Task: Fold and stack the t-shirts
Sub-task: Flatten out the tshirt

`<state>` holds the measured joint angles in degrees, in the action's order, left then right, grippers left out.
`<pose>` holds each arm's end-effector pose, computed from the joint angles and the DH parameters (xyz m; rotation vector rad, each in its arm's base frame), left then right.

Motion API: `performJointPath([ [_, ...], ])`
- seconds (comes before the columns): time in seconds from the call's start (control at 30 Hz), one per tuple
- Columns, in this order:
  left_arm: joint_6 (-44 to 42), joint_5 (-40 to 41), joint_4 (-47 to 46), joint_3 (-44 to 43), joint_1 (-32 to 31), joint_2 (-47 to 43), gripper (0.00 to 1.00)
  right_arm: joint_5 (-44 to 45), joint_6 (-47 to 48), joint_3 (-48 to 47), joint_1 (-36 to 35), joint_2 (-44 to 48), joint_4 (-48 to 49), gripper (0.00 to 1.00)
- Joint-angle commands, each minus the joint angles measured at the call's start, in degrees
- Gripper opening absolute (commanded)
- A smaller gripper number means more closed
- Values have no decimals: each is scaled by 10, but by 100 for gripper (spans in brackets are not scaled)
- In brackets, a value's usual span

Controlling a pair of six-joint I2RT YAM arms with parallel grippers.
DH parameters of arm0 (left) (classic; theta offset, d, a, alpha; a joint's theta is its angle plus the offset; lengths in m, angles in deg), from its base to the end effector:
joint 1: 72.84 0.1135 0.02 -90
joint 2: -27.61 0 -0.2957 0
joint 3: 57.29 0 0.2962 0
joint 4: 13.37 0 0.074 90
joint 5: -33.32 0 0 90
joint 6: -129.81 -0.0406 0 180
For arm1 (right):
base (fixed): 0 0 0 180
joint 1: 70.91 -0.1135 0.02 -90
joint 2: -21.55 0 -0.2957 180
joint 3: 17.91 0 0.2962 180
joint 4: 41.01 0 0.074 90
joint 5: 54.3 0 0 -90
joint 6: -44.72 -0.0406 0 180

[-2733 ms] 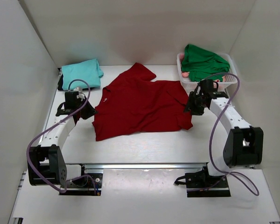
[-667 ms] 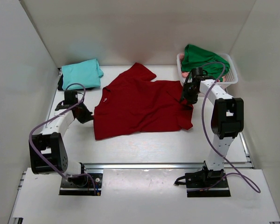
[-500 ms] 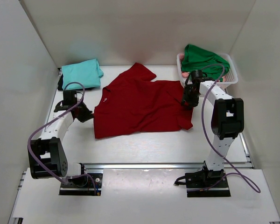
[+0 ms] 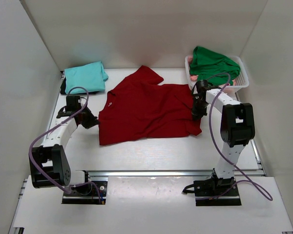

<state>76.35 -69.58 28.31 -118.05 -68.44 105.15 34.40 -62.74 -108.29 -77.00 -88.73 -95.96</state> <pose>0.2990 0.0139 0.2199 -0.8416 2.4947 -0.4916 0.4284 0.0466 0.1794 0.2815 2.8715 0.1103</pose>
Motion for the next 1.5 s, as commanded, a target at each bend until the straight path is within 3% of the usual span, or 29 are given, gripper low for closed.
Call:
performJointPath([
  [0.0, 7, -19, -8, 3, 3, -27, 0, 11, 6, -15, -6, 28, -2, 0],
  [0.2, 21, -15, 17, -89, 15, -27, 0, -23, 7, -117, 2, 91, -46, 0],
  [0.33, 15, -2, 51, -314, 35, 31, 0, -102, 12, -231, 15, 131, -19, 0],
  [0.4, 7, 0, 83, -478, 47, 68, 0, -95, 16, -323, 6, 140, -19, 0],
  [0.43, 5, 6, 96, -517, 53, 88, 0, -81, 22, -356, 2, 147, -10, 0],
  [0.6, 4, 20, 121, -751, 65, 122, 0, -70, 12, -380, 23, 225, 41, 0],
  [0.83, -11, 57, 52, -768, 49, 28, 0, -69, 45, -355, 28, 349, 91, 0],
  [1.0, -51, 84, 47, -802, 16, -4, 0, -105, 35, -373, 36, 372, 92, 0],
  [1.17, -45, 65, 15, -764, 10, -27, 0, -112, 25, -415, 0, 329, 77, 0],
  [1.27, -23, 39, 12, -720, 19, -17, 0, -189, -12, -427, 21, 279, 60, 0],
  [1.47, 67, -82, -4, -605, 43, 83, 0, -252, -26, -460, 8, 135, -39, 0],
])
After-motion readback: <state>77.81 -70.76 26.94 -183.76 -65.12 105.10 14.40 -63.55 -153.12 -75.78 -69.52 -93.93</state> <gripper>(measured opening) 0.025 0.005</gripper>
